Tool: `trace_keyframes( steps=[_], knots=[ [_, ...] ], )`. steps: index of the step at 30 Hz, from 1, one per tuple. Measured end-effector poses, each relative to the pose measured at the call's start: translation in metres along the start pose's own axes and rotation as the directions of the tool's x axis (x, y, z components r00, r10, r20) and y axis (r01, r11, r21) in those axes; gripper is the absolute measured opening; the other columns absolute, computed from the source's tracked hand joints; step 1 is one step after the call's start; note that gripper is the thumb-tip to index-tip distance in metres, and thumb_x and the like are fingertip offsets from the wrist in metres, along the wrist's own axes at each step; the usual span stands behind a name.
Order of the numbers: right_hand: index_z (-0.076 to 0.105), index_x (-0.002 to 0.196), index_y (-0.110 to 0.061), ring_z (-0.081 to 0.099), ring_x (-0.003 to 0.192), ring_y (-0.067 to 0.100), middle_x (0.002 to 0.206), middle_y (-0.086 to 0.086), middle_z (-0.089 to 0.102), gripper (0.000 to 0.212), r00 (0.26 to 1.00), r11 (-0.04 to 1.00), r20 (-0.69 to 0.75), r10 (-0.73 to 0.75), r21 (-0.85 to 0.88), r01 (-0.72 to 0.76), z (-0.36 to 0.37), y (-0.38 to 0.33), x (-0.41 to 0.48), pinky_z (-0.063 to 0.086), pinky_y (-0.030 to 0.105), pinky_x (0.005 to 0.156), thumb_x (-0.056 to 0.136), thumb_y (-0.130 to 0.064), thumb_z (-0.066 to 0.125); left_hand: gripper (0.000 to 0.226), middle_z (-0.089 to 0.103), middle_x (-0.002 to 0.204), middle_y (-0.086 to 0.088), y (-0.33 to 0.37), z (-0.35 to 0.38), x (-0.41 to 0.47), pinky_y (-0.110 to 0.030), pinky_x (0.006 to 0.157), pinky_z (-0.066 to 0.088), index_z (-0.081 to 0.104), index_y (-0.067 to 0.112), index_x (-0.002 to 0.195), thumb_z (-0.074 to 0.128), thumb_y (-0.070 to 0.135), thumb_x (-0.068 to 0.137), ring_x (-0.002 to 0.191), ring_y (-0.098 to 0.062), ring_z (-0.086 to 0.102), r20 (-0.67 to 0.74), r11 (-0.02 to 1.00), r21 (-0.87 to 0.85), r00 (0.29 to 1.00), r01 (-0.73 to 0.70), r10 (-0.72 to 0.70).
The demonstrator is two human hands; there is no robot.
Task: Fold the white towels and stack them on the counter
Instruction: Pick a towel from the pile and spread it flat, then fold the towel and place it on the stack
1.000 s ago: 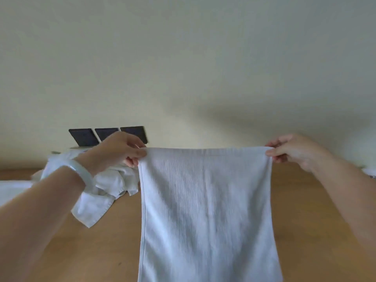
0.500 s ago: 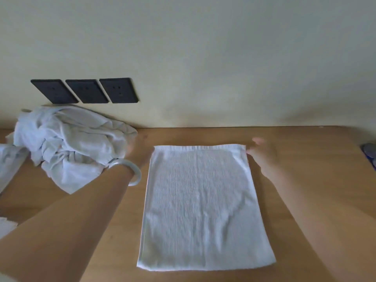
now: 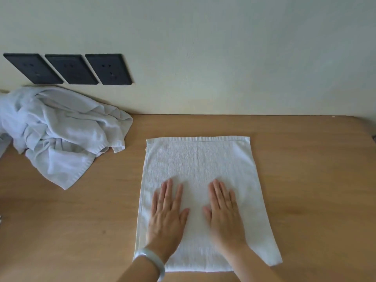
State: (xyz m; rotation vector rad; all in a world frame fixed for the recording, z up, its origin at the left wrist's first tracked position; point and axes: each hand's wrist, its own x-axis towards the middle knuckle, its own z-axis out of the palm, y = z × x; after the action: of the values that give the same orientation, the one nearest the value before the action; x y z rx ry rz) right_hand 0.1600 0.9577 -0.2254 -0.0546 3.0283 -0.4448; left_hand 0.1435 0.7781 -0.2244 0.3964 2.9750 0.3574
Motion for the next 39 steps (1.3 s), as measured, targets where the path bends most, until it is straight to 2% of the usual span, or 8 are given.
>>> trace_keyframes(
  steps=[6,10,14,18,26,31,35,39],
  knots=[
    [0.040,0.144,0.000,0.034,0.140,0.029,0.151,0.015,0.037,0.058,0.962,0.963,-0.052,0.267,0.037,-0.265,-0.027,0.063,-0.044,0.026,0.042,0.113,0.097,-0.035,0.037,0.071,0.017,0.162,-0.010,-0.050,-0.022,-0.031,-0.040,0.121,0.012,0.022,0.014,0.155,0.026,0.055,0.097,0.150,-0.025,0.014,-0.012,0.944,-0.099,0.948,0.315,-0.317],
    [0.059,0.120,-0.008,0.053,0.110,0.027,0.122,0.008,0.057,0.033,0.877,0.869,0.030,0.479,0.121,-0.479,-0.058,0.079,-0.073,0.045,0.038,0.094,0.089,-0.018,0.065,0.061,0.043,0.135,-0.005,-0.058,-0.048,-0.059,-0.043,0.108,0.033,0.044,0.015,0.142,0.067,0.033,0.088,0.125,-0.025,0.038,0.066,0.888,-0.173,0.904,0.427,-0.422],
    [0.059,0.082,-0.014,0.054,0.078,0.014,0.093,0.001,0.057,0.009,0.759,0.700,0.188,0.623,0.301,-0.648,-0.073,0.083,-0.094,0.041,0.029,0.064,0.086,-0.019,0.067,0.021,0.053,0.093,0.001,-0.055,-0.064,-0.076,-0.034,0.082,0.042,0.058,0.017,0.091,0.074,0.026,0.082,0.095,-0.023,0.052,0.275,0.747,-0.313,0.809,0.587,-0.520],
    [0.064,0.077,-0.005,0.057,0.070,0.025,0.078,0.011,0.064,0.019,0.640,0.433,0.373,0.671,0.503,-0.748,-0.067,0.087,-0.108,0.044,0.037,0.064,0.087,-0.021,0.068,0.019,0.067,0.073,0.003,-0.058,-0.062,-0.089,-0.030,0.060,0.040,0.067,0.013,0.083,0.072,0.032,0.081,0.063,-0.020,0.057,0.479,0.588,-0.391,0.702,0.708,-0.527],
    [0.062,0.081,0.010,0.062,0.055,0.032,0.065,0.021,0.066,0.027,0.590,0.179,0.539,0.601,0.628,-0.757,-0.078,0.092,-0.110,0.053,0.032,0.047,0.090,-0.015,0.067,0.013,0.067,0.062,-0.014,-0.058,-0.062,-0.093,-0.031,0.050,0.052,0.070,-0.002,0.084,0.066,0.009,0.090,0.051,-0.025,0.061,0.621,0.274,-0.563,0.618,0.779,-0.481],
    [0.055,0.071,0.006,0.067,0.065,0.039,0.075,0.032,0.067,0.017,0.611,0.091,0.472,0.635,0.740,-0.666,-0.076,0.098,-0.117,0.059,0.028,0.055,0.084,0.006,0.066,0.014,0.072,0.063,-0.013,-0.065,-0.060,-0.103,-0.047,0.084,0.055,0.063,-0.009,0.077,0.071,0.002,0.082,0.061,-0.027,0.070,0.514,0.361,-0.582,0.674,0.728,-0.531],
    [0.054,0.072,0.011,0.061,0.066,0.036,0.074,0.030,0.060,0.014,0.608,0.098,0.455,0.650,0.744,-0.661,-0.067,0.104,-0.123,0.057,0.025,0.048,0.079,0.017,0.064,0.023,0.062,0.057,-0.008,-0.068,-0.058,-0.111,-0.052,0.083,0.055,0.056,0.000,0.067,0.078,-0.005,0.069,0.059,-0.026,0.067,0.520,0.292,-0.621,0.661,0.728,-0.541],
    [0.056,0.075,0.014,0.062,0.071,0.037,0.077,0.032,0.062,0.011,0.617,0.158,0.434,0.657,0.721,-0.674,-0.062,0.105,-0.121,0.059,0.025,0.054,0.079,0.016,0.065,0.018,0.059,0.062,-0.013,-0.062,-0.061,-0.111,-0.036,0.065,0.058,0.057,-0.007,0.072,0.072,-0.016,0.074,0.062,-0.027,0.061,0.509,0.184,-0.689,0.648,0.701,-0.566]
  ],
)
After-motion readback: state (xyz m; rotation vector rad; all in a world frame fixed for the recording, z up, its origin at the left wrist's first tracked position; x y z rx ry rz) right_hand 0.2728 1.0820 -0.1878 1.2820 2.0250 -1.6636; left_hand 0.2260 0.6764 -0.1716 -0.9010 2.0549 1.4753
